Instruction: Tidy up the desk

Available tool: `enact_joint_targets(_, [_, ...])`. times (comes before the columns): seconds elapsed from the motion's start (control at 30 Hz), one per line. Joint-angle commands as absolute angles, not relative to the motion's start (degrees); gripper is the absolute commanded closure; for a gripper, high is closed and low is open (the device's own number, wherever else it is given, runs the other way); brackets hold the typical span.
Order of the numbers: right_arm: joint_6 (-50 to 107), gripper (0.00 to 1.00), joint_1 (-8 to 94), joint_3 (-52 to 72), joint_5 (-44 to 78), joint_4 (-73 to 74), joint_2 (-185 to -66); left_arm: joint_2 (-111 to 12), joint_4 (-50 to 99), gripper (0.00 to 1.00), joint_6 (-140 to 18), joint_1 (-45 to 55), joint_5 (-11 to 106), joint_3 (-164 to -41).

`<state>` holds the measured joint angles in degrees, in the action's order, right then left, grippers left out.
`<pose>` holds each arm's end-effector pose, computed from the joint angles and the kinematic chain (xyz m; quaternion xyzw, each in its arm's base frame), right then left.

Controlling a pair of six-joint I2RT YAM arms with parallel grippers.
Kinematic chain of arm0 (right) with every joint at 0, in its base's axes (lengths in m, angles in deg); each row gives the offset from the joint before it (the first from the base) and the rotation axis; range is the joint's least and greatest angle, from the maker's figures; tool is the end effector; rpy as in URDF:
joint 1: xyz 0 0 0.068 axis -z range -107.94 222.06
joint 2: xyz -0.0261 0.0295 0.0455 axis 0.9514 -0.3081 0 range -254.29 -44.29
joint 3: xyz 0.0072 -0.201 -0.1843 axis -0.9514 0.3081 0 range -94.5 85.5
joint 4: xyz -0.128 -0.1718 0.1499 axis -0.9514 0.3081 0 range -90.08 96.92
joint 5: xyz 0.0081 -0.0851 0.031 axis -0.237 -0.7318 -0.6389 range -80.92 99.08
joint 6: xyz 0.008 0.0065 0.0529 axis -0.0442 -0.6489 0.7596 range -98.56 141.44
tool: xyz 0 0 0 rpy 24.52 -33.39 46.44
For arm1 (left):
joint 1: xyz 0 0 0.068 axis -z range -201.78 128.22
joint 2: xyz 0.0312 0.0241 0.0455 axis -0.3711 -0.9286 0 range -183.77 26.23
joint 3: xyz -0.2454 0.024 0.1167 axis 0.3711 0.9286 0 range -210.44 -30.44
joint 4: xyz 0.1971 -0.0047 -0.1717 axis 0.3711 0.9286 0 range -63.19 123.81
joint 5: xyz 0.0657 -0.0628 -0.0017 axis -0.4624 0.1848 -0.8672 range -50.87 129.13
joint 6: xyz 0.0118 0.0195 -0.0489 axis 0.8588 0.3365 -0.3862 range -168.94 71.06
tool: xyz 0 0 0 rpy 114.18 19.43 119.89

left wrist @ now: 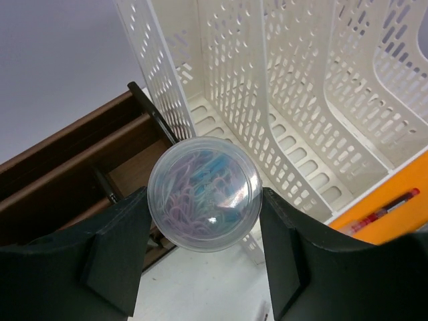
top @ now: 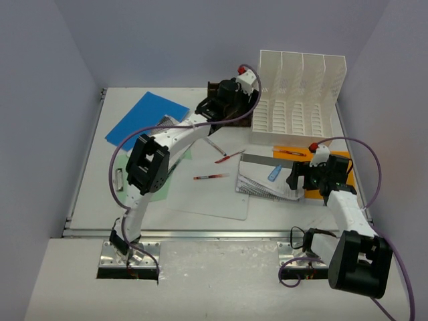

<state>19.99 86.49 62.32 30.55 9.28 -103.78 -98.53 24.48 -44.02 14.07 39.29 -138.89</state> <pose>0.1911 -0.0356 0.1676 0.0330 0.9120 0.1197 0.3910 0.4286 -0.3098 0.2927 0.2753 0.7383 -0.1653 0.5932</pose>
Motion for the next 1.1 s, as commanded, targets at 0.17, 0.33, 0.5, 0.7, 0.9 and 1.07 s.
enact_joint_targets(0.17, [20.7,0.01,87.6,59.8,32.4,8.3,-102.8,-104.3,19.1,1.0,-42.3,12.2,35.8,-145.6])
enact_joint_targets(0.33, [20.9,0.01,87.9,59.8,32.6,8.3,-102.9,-106.4,19.0,1.0,-42.6,10.8,35.9,-147.3])
enact_joint_targets(0.5, [21.0,0.01,88.1,59.8,32.7,8.2,-103.2,-108.8,18.6,1.0,-42.7,10.1,36.6,-148.8])
enact_joint_targets(0.7, [21.0,0.01,88.2,59.8,32.9,8.2,-103.4,-111.3,18.2,1.0,-44.2,9.1,38.4,-151.0])
enact_joint_targets(0.9, [21.0,0.01,88.4,59.7,33.0,8.1,-103.9,-112.5,17.2,1.0,-44.7,8.9,39.7,-151.3])
enact_joint_targets(1.07, [21.0,0.01,88.4,59.8,33.3,8.2,-104.1,-113.5,17.2,0.88,-45.4,8.9,40.3,-152.3])
